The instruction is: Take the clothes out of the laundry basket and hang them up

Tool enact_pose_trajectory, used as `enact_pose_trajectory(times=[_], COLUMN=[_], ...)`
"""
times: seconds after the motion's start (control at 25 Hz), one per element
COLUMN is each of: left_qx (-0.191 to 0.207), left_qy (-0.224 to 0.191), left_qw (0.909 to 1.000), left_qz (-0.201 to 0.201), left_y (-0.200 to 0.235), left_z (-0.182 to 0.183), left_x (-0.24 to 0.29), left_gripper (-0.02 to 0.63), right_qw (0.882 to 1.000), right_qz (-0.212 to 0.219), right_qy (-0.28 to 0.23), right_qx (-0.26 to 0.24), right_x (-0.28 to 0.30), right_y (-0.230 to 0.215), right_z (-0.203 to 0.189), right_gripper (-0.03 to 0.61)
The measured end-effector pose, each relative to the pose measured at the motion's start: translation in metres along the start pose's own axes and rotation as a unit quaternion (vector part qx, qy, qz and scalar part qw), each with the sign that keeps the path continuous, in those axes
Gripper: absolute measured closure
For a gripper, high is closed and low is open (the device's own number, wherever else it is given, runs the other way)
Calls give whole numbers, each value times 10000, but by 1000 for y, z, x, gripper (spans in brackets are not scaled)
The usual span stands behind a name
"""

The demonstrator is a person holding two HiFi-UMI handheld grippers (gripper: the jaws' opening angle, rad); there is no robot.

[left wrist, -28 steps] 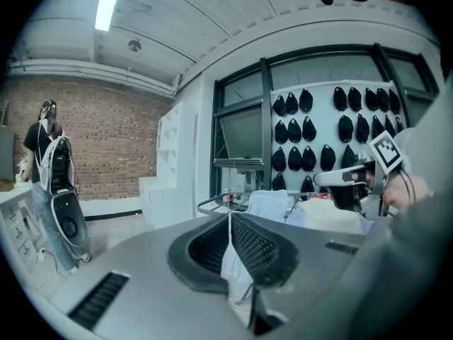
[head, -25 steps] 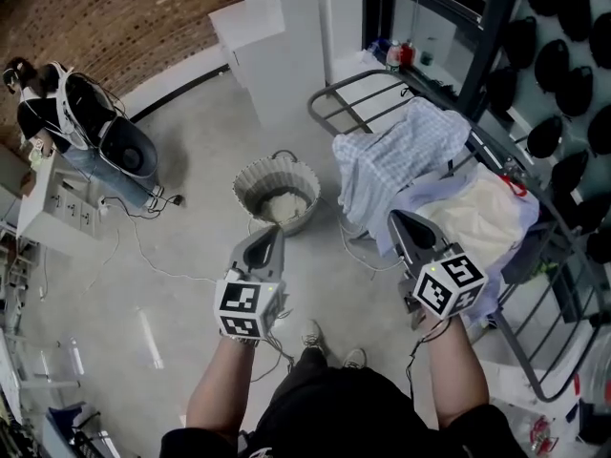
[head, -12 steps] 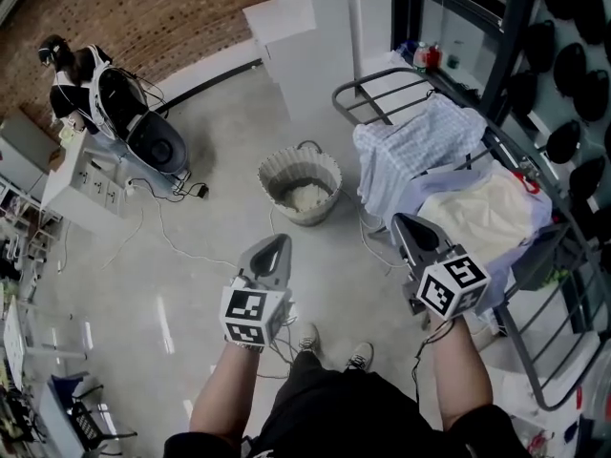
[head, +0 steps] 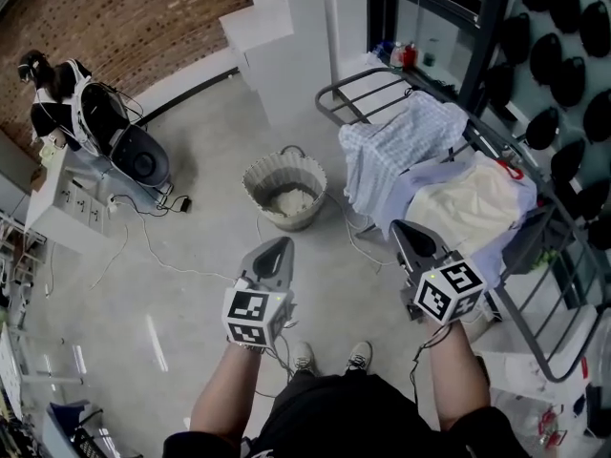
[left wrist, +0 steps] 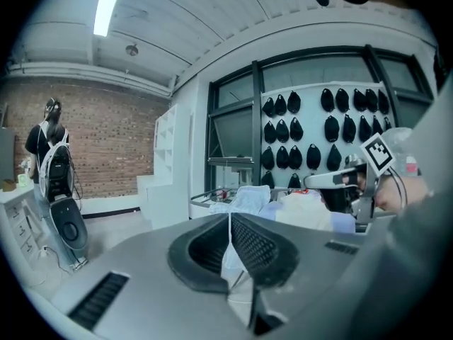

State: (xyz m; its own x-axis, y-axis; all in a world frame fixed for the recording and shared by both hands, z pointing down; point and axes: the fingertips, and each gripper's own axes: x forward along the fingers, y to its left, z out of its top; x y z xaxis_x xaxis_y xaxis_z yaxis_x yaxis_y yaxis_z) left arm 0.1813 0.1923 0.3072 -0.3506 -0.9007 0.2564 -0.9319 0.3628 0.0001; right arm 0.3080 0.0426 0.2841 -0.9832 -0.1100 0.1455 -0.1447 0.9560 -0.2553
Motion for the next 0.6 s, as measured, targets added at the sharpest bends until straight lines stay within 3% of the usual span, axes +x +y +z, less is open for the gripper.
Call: enact_pose_trajectory(times=[0.32,0.6], left_qx=[-18,29], left_qy=[-154,-235], left_qw=[9966,9916], left_qz=[-814,-1268], left_y=[-14,-19], left_z=[10,9], left_x=[8,12], left_gripper=[601,601], right_qw=[9964,9904], right_qz=[-831,-1368], right_qy=[-124,-208], right_qx=[-90,-69], right_x=[-36,-57], right_y=[7,16], right_z=[2,0], right_gripper=[573,573])
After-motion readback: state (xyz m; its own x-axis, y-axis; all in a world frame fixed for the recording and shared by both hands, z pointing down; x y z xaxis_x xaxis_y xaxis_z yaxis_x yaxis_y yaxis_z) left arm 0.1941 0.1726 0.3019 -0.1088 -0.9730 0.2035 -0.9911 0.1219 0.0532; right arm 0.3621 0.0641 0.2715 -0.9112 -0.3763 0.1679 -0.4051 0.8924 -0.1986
